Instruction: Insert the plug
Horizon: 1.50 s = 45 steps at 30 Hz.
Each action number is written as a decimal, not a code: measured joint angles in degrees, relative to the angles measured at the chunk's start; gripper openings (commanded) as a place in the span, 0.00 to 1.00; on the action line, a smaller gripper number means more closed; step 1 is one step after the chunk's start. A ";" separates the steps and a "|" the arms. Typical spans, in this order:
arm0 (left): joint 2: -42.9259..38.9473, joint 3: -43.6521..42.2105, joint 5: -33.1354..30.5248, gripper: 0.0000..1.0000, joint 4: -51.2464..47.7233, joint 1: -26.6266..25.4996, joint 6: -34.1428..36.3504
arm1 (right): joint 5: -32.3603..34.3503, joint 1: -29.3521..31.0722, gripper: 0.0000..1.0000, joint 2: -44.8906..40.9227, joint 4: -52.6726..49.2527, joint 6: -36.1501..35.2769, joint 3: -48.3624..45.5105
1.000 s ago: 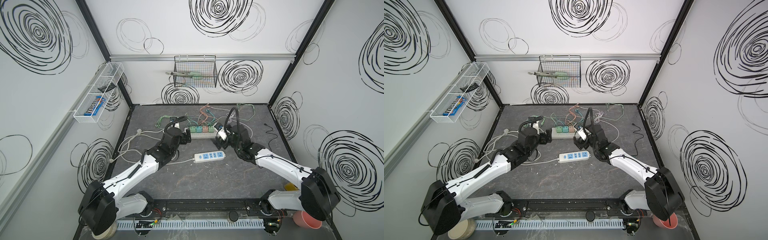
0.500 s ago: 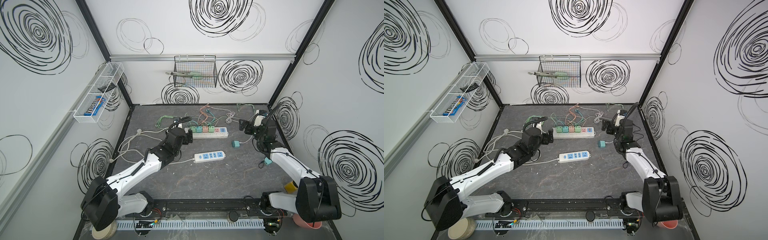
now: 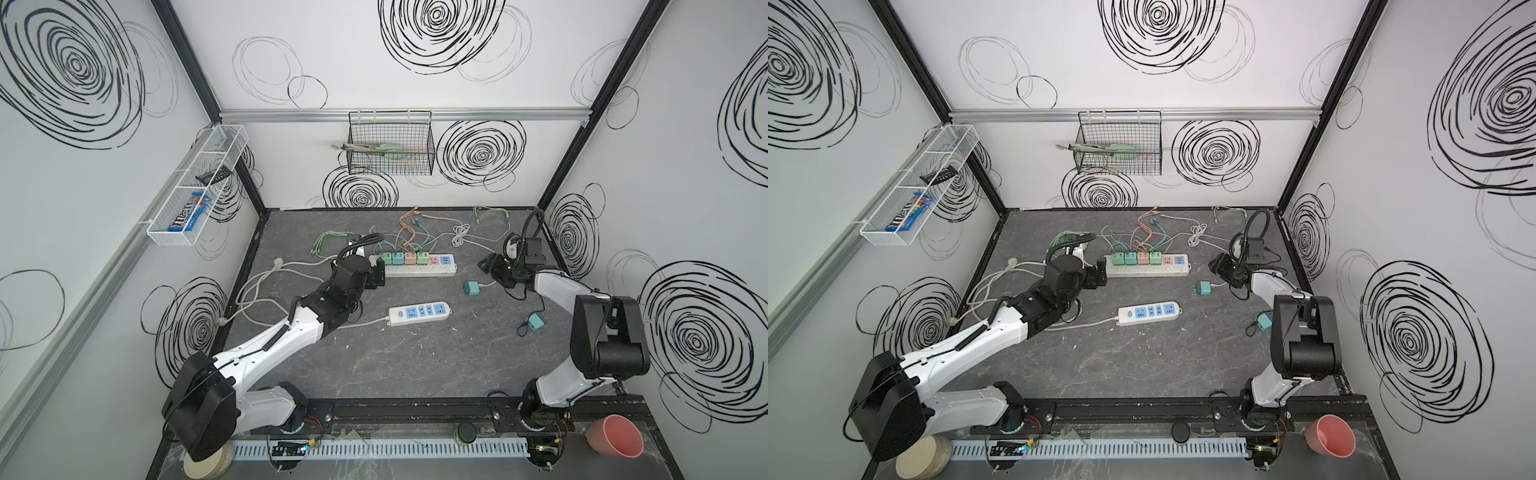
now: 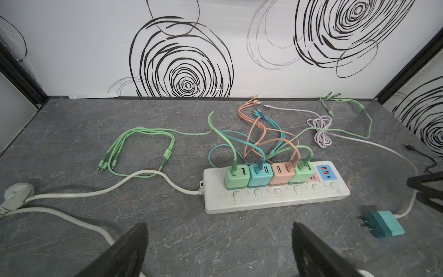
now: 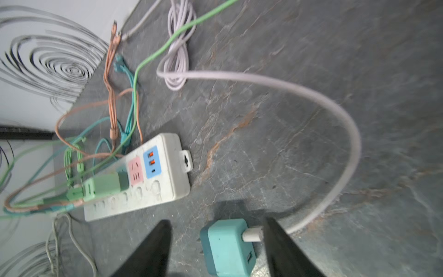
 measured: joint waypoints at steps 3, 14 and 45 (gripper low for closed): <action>0.50 0.00 0.11 0.96 -0.02 0.04 0.07 | -0.70 1.46 0.29 3.45 -1.11 -1.70 2.51; 0.74 0.00 0.24 0.96 -0.07 0.11 0.22 | 2.54 6.01 0.00 10.38 -2.93 -5.86 6.82; 1.29 -0.20 2.23 0.96 0.04 0.22 0.46 | 4.48 9.73 0.62 -8.00 -18.18 -8.57 -9.44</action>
